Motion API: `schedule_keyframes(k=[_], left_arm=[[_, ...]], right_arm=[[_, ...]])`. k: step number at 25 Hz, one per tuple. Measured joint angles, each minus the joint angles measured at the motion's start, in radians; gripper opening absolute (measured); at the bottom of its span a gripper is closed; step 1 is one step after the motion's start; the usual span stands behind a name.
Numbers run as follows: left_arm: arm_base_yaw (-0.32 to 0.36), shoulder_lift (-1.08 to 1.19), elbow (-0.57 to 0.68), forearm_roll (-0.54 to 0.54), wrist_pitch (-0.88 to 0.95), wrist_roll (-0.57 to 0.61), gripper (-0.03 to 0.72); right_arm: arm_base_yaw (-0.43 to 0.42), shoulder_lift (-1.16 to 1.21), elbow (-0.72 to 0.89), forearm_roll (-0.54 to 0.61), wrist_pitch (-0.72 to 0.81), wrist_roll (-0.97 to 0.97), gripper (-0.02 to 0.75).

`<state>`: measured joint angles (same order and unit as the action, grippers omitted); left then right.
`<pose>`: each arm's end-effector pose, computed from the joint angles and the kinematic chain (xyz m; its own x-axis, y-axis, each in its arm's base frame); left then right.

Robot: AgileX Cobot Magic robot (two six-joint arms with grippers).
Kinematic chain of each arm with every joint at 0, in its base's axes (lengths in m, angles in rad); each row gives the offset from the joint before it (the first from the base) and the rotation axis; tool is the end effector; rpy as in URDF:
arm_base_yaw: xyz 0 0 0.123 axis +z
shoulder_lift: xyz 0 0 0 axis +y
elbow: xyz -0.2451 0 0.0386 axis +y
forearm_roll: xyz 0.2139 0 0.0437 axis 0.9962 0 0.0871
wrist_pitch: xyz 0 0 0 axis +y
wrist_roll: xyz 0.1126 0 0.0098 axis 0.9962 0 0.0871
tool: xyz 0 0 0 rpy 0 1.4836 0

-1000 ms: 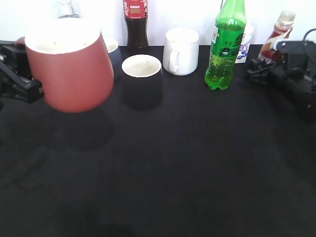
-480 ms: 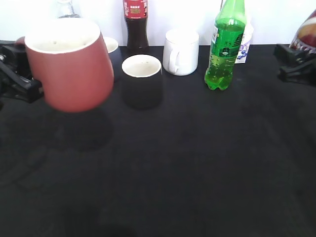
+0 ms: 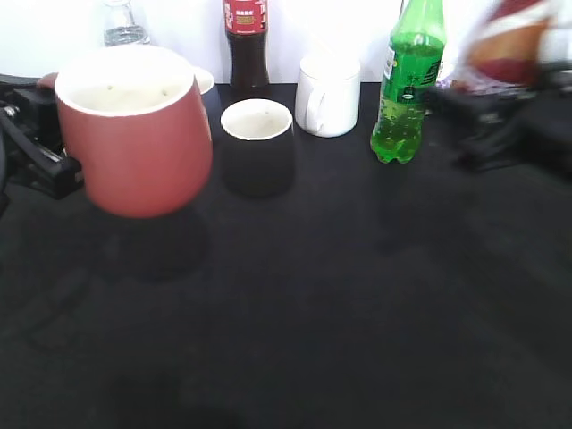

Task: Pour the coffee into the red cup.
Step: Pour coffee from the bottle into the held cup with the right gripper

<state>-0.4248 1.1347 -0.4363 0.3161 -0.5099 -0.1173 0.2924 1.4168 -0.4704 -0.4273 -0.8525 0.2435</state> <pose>0.2064 -0.1122 0.2437 -0.0229 0.1840 -0.9827 0.5554 0.8196 0.1405 0.2467 0.1111 0.2173 -0.0240 -0.0545 -0.9982 -0.5740 0.8183 -0.0309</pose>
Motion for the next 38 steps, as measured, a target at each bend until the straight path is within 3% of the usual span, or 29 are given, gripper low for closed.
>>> schedule_keyframes(k=[4,9,15,19,22,25,32,38], left_arm=[[0.0,0.0,0.0,0.035,-0.005,-0.004,0.068],[0.0,0.027,0.0,0.039,-0.019,-0.004,0.068],[0.0,0.234,0.0,0.049,-0.18,-0.004,0.068],[0.0,0.279,0.0,0.052,-0.222,-0.004,0.068],[0.0,0.281,0.0,0.049,-0.223,-0.004,0.068],[0.0,0.281,0.0,0.028,-0.223,0.008,0.068],[0.028,0.291,0.0,-0.054,-0.27,0.097,0.068],[0.028,0.291,0.0,0.03,-0.273,0.098,0.068]], right_arm=[[0.191,0.1,-0.139,0.039,0.047,-0.022,0.534],[0.294,0.301,-0.387,0.036,0.073,-0.023,0.534],[0.299,0.422,-0.556,-0.049,0.086,-0.073,0.534],[0.299,0.463,-0.558,-0.055,0.089,-0.338,0.534],[0.299,0.463,-0.558,0.018,0.087,-0.596,0.534],[0.299,0.463,-0.558,0.12,-0.024,-0.779,0.534],[0.3,0.463,-0.558,0.125,-0.06,-0.945,0.534],[0.3,0.463,-0.558,0.123,-0.06,-1.13,0.534]])
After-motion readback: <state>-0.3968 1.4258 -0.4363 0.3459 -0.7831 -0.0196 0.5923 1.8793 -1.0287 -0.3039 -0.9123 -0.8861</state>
